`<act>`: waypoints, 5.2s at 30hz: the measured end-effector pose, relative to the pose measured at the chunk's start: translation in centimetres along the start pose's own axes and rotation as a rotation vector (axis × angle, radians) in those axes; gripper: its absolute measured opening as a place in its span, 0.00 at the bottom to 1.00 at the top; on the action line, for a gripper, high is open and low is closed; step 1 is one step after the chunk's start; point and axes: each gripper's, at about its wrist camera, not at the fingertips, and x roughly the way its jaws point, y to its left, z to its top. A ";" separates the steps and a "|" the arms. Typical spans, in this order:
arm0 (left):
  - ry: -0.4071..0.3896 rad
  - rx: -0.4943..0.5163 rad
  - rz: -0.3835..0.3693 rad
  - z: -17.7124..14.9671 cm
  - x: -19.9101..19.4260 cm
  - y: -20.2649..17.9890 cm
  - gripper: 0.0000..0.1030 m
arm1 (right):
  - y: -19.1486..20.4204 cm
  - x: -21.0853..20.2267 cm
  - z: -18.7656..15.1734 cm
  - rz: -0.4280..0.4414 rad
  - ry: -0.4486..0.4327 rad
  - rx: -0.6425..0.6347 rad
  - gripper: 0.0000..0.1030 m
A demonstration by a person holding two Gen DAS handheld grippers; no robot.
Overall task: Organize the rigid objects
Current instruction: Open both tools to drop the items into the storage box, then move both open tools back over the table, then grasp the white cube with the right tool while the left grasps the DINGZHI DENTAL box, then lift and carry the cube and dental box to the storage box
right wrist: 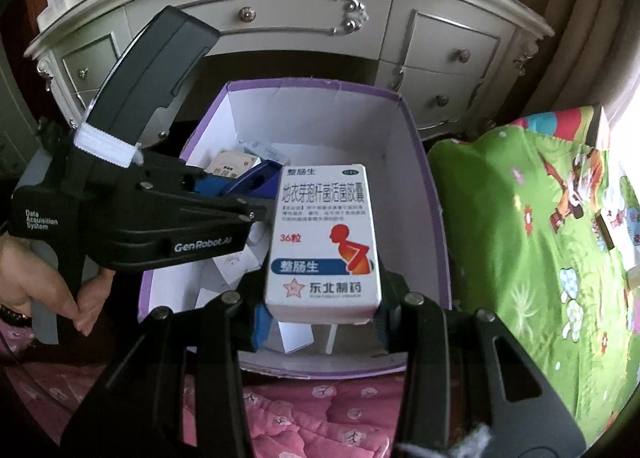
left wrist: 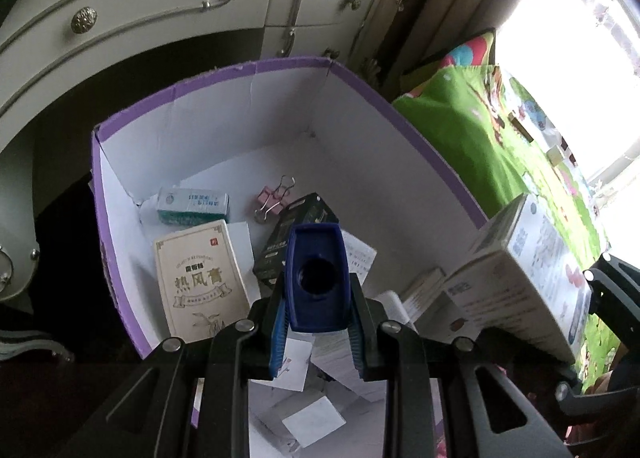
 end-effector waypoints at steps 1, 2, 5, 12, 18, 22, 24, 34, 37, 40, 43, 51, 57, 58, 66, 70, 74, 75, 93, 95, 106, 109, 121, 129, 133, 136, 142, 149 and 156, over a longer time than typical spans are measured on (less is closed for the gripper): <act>0.015 0.005 0.011 0.0 0.3 -0.1 0.27 | -0.1 0.2 0.0 0.018 0.004 0.006 0.43; 0.034 0.006 0.028 0.0 0.6 -0.2 0.28 | -0.1 0.4 0.1 0.036 0.007 0.011 0.45; 0.078 -0.033 0.044 0.1 1.3 0.2 0.52 | -1.0 1.0 0.0 0.044 0.029 0.061 0.58; 0.088 -0.003 0.092 0.3 1.7 -2.0 0.82 | -5.9 -0.9 -1.8 0.035 -0.022 0.217 0.68; 0.107 0.096 0.109 1.1 2.7 -6.3 0.82 | -13.5 -3.6 -6.3 -0.051 -0.070 0.418 0.75; 0.119 0.181 0.056 2.7 4.0 -10.6 0.82 | -18.8 -4.5 -10.3 -0.149 -0.047 0.516 0.77; 0.114 0.254 0.023 3.8 4.9 -14.3 0.82 | -22.1 -5.3 -12.6 -0.208 -0.037 0.580 0.77; -0.006 0.561 -0.041 7.9 10.4 -33.2 1.00 | -35.0 -7.5 -22.1 -0.391 0.013 0.866 0.80; -0.094 0.669 -0.016 8.4 12.5 -37.6 1.00 | -36.8 -7.4 -22.9 -0.451 0.027 0.857 0.92; -0.132 0.738 0.012 9.3 15.9 -40.8 1.00 | -38.2 -6.8 -23.0 -0.478 0.045 0.827 1.00; -0.127 0.728 -0.009 11.0 17.9 -42.3 1.00 | -40.1 -6.4 -23.0 -0.477 0.042 0.830 1.00; -0.063 0.651 -0.101 13.1 19.5 -42.0 1.00 | -47.7 -4.1 -21.9 -0.491 0.031 0.849 1.00; -0.070 0.620 -0.089 13.2 19.8 -41.7 1.00 | -54.7 -1.1 -18.8 -0.495 0.032 0.848 1.00; -0.072 0.611 -0.082 13.2 19.7 -41.5 1.00 | -55.8 -0.7 -18.2 -0.493 0.032 0.845 1.00; -0.077 0.585 -0.065 13.5 19.7 -41.3 1.00 | -61.9 2.3 -15.1 -0.517 0.031 0.876 1.00; -0.077 0.582 -0.062 13.6 19.7 -41.3 1.00 | -62.7 2.6 -14.7 -0.507 0.031 0.861 1.00; -0.077 0.581 -0.062 13.6 19.7 -41.2 1.00 | -61.3 1.5 -14.3 -0.510 -0.010 0.810 0.42; -0.077 0.581 -0.062 13.6 19.7 -41.2 1.00 | -60.6 1.1 -14.5 -0.502 -0.009 0.802 0.42; -0.026 1.242 -0.163 17.2 21.8 -46.4 1.00 | -46.0 -8.8 -26.6 -0.516 -0.045 0.838 0.43; -0.028 1.341 -0.148 18.8 22.8 -47.5 1.00 | -45.9 -8.9 -26.9 -0.516 -0.046 0.839 0.43; 0.091 1.031 -0.330 20.7 24.1 -47.6 0.30 | -46.1 -9.0 -27.2 -0.508 -0.056 0.857 0.43; 0.036 1.044 -0.323 15.3 21.5 -47.1 0.30 | -46.1 -9.0 -27.2 -0.508 -0.057 0.859 0.43; -0.028 0.803 -0.235 5.8 16.9 -49.0 0.30 | -46.5 -9.6 -27.9 -0.551 -0.067 0.919 0.42; -0.234 0.829 -0.395 0.5 6.6 -48.9 0.30 | -38.4 -18.4 -33.6 -0.782 -0.364 1.167 0.42; -0.472 0.895 -0.491 -2.8 -1.9 -49.3 0.30 | -31.5 -23.8 -34.0 -0.956 -0.440 1.109 0.42; -0.605 0.897 -0.554 -4.6 -7.1 -48.7 0.30 | -27.1 -28.8 -32.7 -1.075 -0.524 1.011 0.42; -0.762 0.857 -0.624 -7.0 -13.7 -46.4 0.31 | -19.3 -36.6 -29.6 -1.244 -0.718 0.831 0.42; -0.818 0.866 -0.634 -7.8 -16.4 -44.5 0.31 | -16.3 -37.2 -26.1 -1.256 -0.769 0.725 0.42; -0.778 0.841 -0.588 -7.2 -16.0 -41.9 0.31 | -15.2 -36.2 -24.5 -1.189 -0.767 0.670 0.42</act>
